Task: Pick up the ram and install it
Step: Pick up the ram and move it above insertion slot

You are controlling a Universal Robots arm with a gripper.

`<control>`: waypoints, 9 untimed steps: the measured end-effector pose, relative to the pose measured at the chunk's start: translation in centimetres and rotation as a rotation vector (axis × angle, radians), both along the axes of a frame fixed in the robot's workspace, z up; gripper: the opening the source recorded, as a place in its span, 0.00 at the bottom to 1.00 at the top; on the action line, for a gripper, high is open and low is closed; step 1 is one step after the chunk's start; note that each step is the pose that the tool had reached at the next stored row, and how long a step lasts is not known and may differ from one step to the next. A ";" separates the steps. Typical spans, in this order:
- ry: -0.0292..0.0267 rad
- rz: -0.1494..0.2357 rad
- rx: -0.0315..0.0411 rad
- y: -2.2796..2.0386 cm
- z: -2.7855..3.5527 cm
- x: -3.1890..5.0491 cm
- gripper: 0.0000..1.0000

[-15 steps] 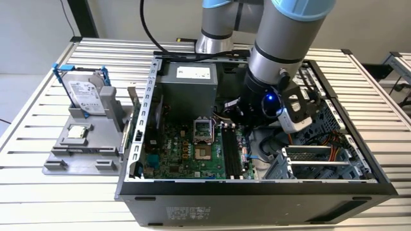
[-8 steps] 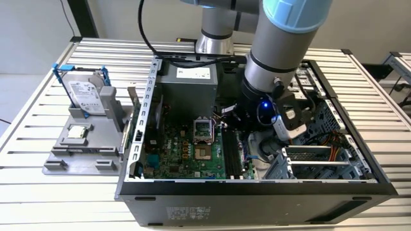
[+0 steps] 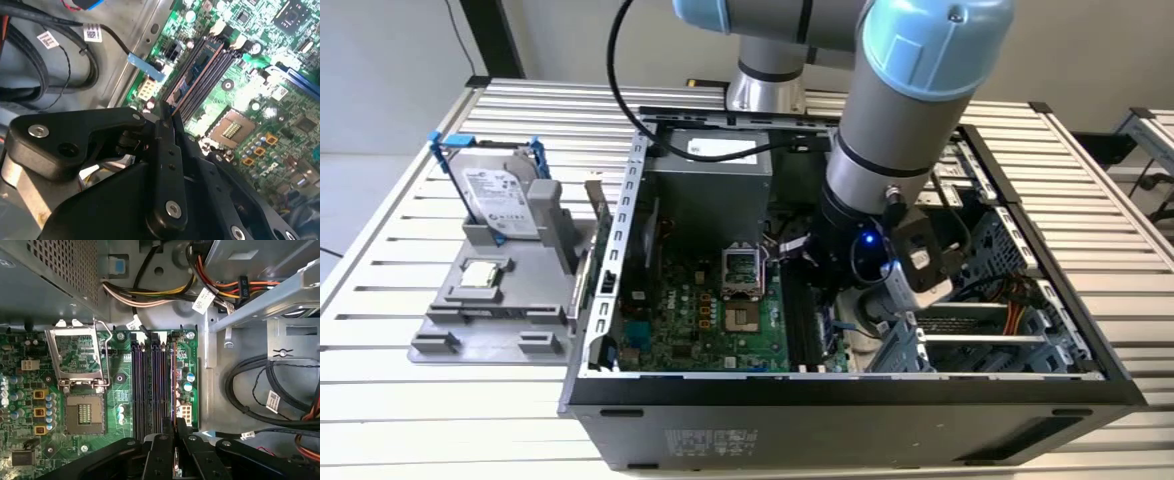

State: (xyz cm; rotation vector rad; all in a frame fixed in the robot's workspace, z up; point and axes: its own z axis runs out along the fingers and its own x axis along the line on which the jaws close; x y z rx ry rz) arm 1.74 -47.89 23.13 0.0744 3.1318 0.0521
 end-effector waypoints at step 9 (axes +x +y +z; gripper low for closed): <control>0.0013 0.008 -0.0005 0.07 -0.57 0.04 0.00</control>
